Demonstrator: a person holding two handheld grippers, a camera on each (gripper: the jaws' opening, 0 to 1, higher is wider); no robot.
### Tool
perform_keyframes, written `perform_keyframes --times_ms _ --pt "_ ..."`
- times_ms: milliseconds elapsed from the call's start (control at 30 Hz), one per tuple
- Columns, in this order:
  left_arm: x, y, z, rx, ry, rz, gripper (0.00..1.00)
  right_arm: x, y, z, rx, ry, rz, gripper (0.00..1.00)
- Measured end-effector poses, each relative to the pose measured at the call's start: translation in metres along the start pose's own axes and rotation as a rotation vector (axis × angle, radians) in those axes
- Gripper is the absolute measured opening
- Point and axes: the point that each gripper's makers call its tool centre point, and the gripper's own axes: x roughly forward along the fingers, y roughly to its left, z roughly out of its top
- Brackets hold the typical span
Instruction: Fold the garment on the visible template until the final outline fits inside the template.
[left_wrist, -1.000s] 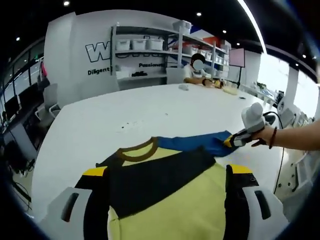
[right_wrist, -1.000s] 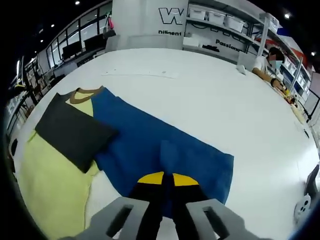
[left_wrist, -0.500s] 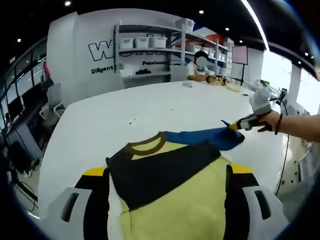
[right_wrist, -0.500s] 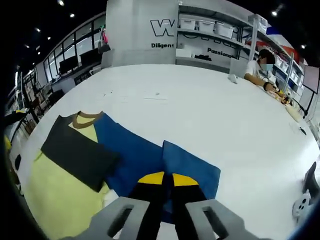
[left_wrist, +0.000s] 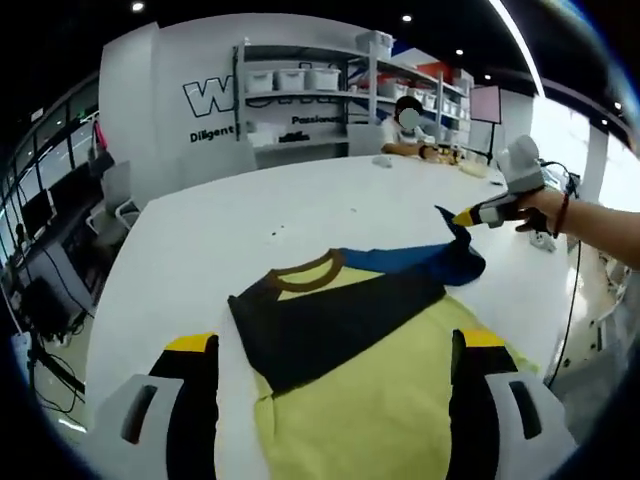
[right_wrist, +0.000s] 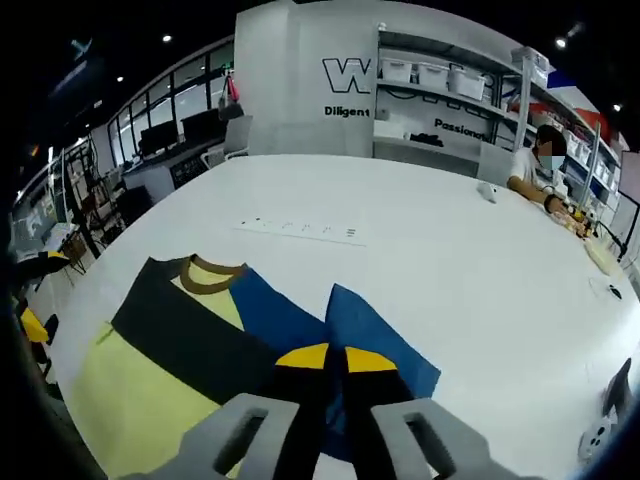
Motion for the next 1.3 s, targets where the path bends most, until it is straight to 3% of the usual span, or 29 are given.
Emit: perform_keyframes --times_ms 133,533,633,900,1300 --pt "-0.005 -0.002 -0.005 0.01 0.014 -0.012 0.99 0.002 0.024 0.015 -0.017 -0.029 0.052 0.0" --pt "-0.013 0.0 -0.009 0.016 0.026 -0.016 0.99 0.005 0.051 0.029 -0.026 -0.038 0.102 0.0" --pt "-0.028 0.008 -0.021 0.039 0.037 -0.004 0.99 0.005 0.095 0.049 -0.065 -0.047 0.189 0.0" --pt "-0.04 0.018 -0.018 0.025 -0.002 0.012 0.99 0.005 0.131 0.06 -0.093 -0.042 0.246 0.0" --pt "-0.055 0.039 -0.021 0.024 -0.006 0.052 0.99 0.022 0.197 0.07 -0.15 -0.044 0.309 0.0"
